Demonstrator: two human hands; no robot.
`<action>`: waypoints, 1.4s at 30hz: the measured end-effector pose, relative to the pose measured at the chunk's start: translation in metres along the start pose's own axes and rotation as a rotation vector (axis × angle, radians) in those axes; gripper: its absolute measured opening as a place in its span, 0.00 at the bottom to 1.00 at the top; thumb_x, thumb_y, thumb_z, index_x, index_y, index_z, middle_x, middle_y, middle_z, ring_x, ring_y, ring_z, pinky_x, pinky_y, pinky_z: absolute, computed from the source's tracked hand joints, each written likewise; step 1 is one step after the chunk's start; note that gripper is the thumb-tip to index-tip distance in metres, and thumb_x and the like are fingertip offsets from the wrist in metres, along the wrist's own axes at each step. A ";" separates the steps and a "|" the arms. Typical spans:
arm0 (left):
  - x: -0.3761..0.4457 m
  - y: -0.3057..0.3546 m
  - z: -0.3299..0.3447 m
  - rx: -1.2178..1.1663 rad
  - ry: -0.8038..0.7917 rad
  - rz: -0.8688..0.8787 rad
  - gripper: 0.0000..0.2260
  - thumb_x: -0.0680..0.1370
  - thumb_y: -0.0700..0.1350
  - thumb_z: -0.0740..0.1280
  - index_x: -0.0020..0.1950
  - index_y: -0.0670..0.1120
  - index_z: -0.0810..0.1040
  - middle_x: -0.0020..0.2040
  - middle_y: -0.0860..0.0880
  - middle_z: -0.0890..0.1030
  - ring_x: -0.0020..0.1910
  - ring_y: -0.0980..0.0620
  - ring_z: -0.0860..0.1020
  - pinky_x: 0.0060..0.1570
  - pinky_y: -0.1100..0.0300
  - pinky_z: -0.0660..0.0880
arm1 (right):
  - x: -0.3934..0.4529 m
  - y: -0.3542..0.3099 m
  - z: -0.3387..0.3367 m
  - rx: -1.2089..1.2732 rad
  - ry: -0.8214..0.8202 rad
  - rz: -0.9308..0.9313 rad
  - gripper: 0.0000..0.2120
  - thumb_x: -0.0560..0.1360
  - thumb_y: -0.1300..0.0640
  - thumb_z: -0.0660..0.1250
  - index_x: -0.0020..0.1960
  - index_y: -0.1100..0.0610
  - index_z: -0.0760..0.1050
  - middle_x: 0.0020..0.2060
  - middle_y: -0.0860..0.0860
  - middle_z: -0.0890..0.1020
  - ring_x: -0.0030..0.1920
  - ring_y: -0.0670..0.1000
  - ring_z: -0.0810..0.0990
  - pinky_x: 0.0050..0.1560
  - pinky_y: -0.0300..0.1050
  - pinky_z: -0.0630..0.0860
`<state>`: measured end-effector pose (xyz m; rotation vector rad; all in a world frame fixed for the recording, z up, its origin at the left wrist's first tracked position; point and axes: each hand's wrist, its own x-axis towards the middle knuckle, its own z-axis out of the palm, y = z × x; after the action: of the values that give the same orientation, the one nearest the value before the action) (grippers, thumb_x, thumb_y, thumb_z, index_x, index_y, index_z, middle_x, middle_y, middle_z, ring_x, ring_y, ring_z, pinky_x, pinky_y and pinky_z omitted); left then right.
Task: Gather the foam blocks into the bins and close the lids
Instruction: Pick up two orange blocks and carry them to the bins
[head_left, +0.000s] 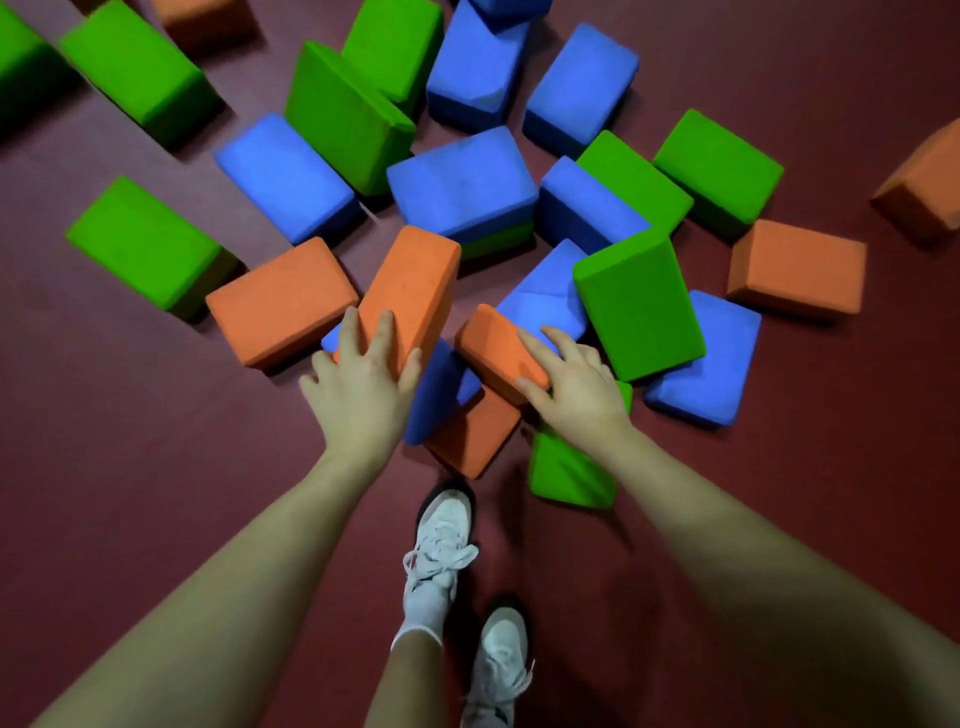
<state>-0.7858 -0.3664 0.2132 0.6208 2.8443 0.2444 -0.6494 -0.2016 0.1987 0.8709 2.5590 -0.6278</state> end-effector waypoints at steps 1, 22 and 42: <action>0.009 -0.001 0.008 0.006 -0.007 -0.001 0.24 0.78 0.56 0.64 0.73 0.53 0.69 0.75 0.45 0.64 0.57 0.34 0.71 0.55 0.43 0.66 | 0.013 0.002 0.006 -0.008 -0.020 0.011 0.29 0.79 0.43 0.60 0.77 0.43 0.54 0.77 0.48 0.57 0.71 0.59 0.62 0.66 0.53 0.63; 0.069 -0.019 0.037 0.068 -0.106 0.065 0.22 0.76 0.55 0.68 0.68 0.49 0.74 0.70 0.40 0.71 0.48 0.32 0.76 0.44 0.42 0.72 | 0.081 -0.014 0.042 -0.244 0.035 -0.120 0.37 0.73 0.43 0.68 0.77 0.40 0.53 0.78 0.50 0.53 0.56 0.62 0.74 0.49 0.53 0.73; -0.140 -0.047 -0.260 -0.142 0.048 -0.245 0.24 0.79 0.58 0.61 0.74 0.54 0.66 0.76 0.47 0.61 0.61 0.36 0.70 0.56 0.47 0.70 | -0.151 -0.187 -0.169 -0.286 0.274 -0.532 0.30 0.67 0.45 0.73 0.68 0.46 0.72 0.71 0.55 0.71 0.41 0.62 0.77 0.37 0.51 0.73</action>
<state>-0.7442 -0.4984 0.4787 0.2377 2.8802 0.4190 -0.6893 -0.3201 0.4647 0.1818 3.0532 -0.2740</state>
